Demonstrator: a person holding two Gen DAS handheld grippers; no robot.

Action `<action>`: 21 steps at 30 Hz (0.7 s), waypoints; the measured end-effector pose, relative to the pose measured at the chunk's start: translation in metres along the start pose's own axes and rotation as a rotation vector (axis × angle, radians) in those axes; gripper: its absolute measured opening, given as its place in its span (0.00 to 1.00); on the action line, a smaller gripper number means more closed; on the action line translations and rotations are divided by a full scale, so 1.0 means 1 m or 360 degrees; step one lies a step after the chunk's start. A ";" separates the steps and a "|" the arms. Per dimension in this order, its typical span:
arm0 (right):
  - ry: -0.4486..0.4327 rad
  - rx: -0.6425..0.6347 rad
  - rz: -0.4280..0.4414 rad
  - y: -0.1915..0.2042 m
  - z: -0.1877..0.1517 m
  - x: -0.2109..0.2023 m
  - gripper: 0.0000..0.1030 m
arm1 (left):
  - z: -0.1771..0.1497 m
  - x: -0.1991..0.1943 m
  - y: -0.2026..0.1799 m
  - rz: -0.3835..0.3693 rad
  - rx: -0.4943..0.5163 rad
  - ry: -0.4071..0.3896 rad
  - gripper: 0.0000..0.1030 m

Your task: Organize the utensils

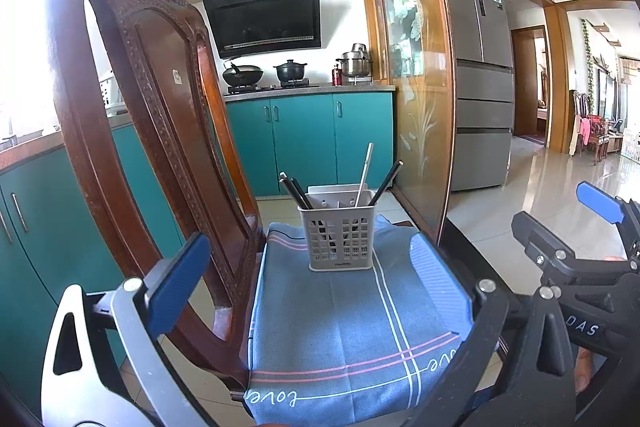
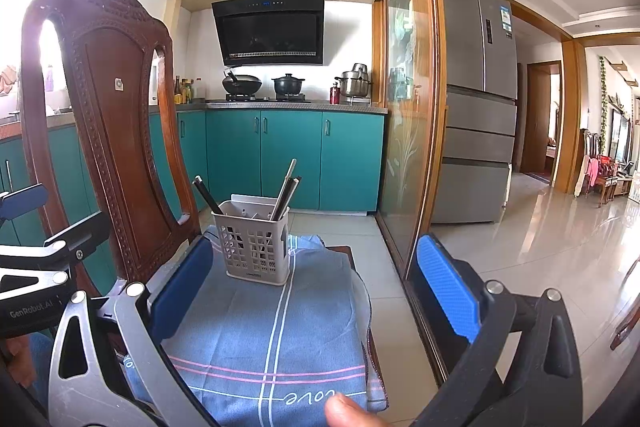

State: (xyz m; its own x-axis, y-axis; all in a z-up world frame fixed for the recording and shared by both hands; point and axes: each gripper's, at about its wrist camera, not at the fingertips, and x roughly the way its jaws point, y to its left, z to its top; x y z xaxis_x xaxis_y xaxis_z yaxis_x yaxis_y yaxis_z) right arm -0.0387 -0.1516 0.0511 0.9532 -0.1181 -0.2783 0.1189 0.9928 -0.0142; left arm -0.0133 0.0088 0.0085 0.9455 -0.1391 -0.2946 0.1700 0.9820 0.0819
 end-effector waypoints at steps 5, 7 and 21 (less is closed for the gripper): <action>0.0006 0.0004 0.0003 -0.003 -0.001 0.001 0.97 | -0.001 0.001 0.000 0.0007 -0.0008 0.0001 0.97; 0.0010 0.0004 0.0003 -0.004 -0.003 0.002 0.97 | -0.001 0.002 0.001 -0.0003 -0.0011 0.0013 0.97; 0.0049 0.0006 0.0008 -0.011 -0.007 0.012 0.97 | -0.004 0.010 0.005 -0.0013 -0.0030 0.0045 0.97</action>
State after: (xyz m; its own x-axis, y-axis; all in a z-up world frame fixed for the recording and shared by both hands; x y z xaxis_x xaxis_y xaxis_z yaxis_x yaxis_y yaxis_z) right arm -0.0303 -0.1639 0.0409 0.9447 -0.1127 -0.3080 0.1155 0.9933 -0.0091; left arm -0.0045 0.0128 0.0023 0.9358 -0.1437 -0.3219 0.1720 0.9832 0.0613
